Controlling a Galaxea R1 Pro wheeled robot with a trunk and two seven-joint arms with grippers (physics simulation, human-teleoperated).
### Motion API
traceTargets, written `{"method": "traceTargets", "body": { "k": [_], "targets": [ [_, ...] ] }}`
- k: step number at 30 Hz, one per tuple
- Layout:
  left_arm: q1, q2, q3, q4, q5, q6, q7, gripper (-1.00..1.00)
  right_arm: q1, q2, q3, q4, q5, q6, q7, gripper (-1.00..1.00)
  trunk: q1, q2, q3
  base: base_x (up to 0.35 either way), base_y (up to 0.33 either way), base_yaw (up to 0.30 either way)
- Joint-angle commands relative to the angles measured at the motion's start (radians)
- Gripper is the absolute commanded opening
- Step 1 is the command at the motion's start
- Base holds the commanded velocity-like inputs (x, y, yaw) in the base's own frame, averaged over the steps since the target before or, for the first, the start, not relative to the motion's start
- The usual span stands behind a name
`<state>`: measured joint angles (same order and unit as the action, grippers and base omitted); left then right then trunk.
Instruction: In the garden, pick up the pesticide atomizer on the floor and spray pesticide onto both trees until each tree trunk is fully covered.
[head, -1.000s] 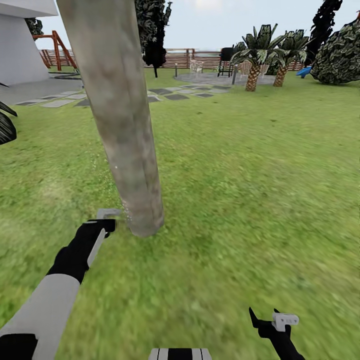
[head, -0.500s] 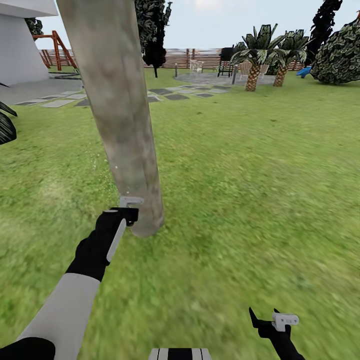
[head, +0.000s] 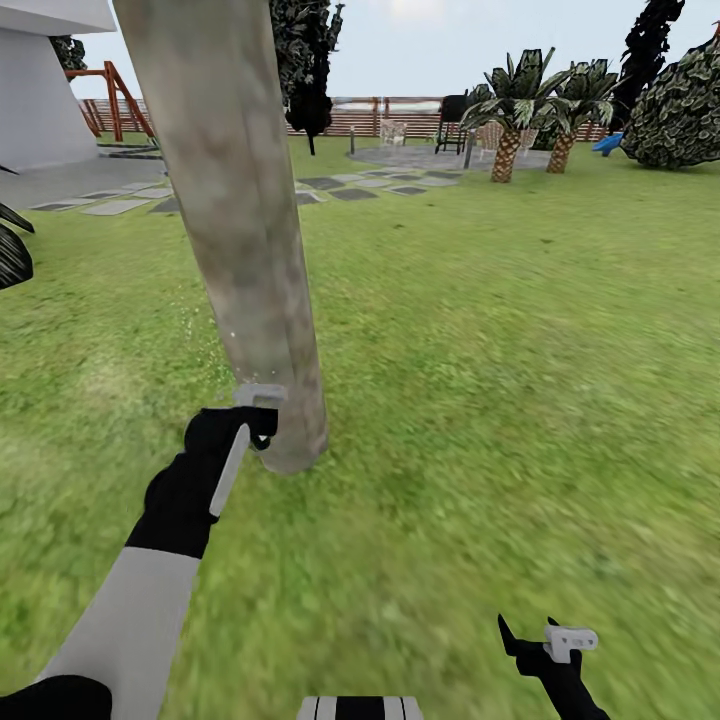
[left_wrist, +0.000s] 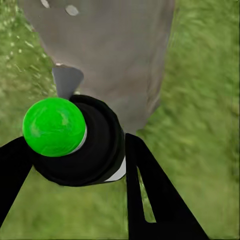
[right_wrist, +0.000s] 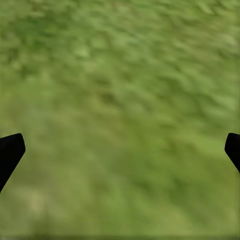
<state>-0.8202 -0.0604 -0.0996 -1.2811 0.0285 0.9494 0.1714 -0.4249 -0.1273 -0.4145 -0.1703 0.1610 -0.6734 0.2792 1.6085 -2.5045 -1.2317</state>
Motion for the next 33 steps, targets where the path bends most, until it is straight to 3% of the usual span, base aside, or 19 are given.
{"method": "traceTargets", "body": {
  "k": [1, 5, 6, 8, 11, 15, 17, 20, 22, 25, 27, 30, 33],
  "targets": [
    [0.0, -0.011, -0.008, -0.019, -0.011, 0.015, 0.0, -1.0, 0.0, 0.0, 0.0, 0.0, 0.0, 0.0, 0.0, 1.0, 0.0, 0.0, 0.0, 0.0, 0.0, 0.0],
    [0.0, -0.01, -0.008, -0.053, -0.012, 0.034, 0.0, -1.0, 0.0, 0.0, 0.0, 0.0, 0.0, 0.0, 0.0, 1.0, 0.0, 0.0, 0.0, 0.0, 0.0, 0.0],
    [0.0, -0.005, 0.006, -0.059, -0.013, 0.036, 0.0, -1.0, 0.0, 0.0, 0.0, 0.0, 0.0, 0.0, 0.0, 1.0, 0.0, 0.0, 0.0, 0.0, 0.0, 0.0],
    [-0.002, 0.015, 0.082, -0.067, -0.011, 0.037, -0.002, -1.0, 0.0, 0.0, 0.0, 0.0, 0.0, 0.0, 0.0, 1.0, 0.0, 0.0, 0.0, 0.0, 0.0, 0.0],
    [-0.002, 0.059, 0.115, -0.069, -0.009, 0.038, -0.019, -1.0, 0.0, 0.0, 0.0, 0.0, 0.0, 0.0, 0.0, 1.0, 0.0, 0.0, 0.0, 0.0, 0.0, 0.0],
    [-0.008, 0.054, 0.105, -0.093, -0.01, 0.05, -0.056, -1.0, 0.0, 0.0, 0.0, 0.0, 0.0, 0.0, 0.0, 1.0, 0.0, 0.0, 0.0, 0.0, 0.0, 0.0],
    [-0.024, 0.046, 0.055, -0.096, -0.01, 0.056, -0.058, -1.0, 0.0, 0.0, 0.0, 0.0, 0.0, 0.0, 0.0, 1.0, 0.0, 0.0, 0.0, 0.0, 0.0, 0.0],
    [-0.04, 0.001, 0.023, -0.096, -0.015, 0.06, -0.057, -1.0, 0.0, 0.0, 0.0, 0.0, 0.0, 0.0, 0.0, 1.0, 0.0, 0.0, 0.0, 0.0, 0.0, 0.0],
    [-0.052, -0.012, 0.02, -0.096, -0.019, 0.061, -0.056, -1.0, 0.0, 0.0, 0.0, 0.0, 0.0, 0.0, 0.0, 1.0, 0.0, 0.0, 0.0, 0.0, 0.0, 0.0],
    [-0.065, 0.004, 0.034, -0.114, -0.02, 0.061, -0.056, -1.0, 0.0, 0.0, 0.0, 0.0, 0.0, 0.0, 0.0, 1.0, 0.0, 0.0, 0.0, 0.0, 0.0, 0.0],
    [-0.078, 0.038, 0.083, -0.13, -0.014, 0.063, -0.057, -1.0, 0.0, 0.0, 0.0, 0.0, 0.0, 0.0, 0.0, 1.0, 0.0, 0.0, 0.0, 0.0, 0.0, 0.0],
    [-0.095, 0.061, 0.104, -0.133, -0.012, 0.064, -0.058, -1.0, 0.0, 0.0, 0.0, 0.0, 0.0, 0.0, 0.0, 1.0, 0.0, 0.0, 0.0, 0.0, 0.0, 0.0],
    [-0.109, 0.045, 0.105, -0.135, -0.011, 0.065, -0.058, -1.0, 0.0, 0.0, 0.0, 0.0, 0.0, 0.0, 0.0, 1.0, 0.0, 0.0, 0.0, 0.0, 0.0, 0.0]
  ]
}}
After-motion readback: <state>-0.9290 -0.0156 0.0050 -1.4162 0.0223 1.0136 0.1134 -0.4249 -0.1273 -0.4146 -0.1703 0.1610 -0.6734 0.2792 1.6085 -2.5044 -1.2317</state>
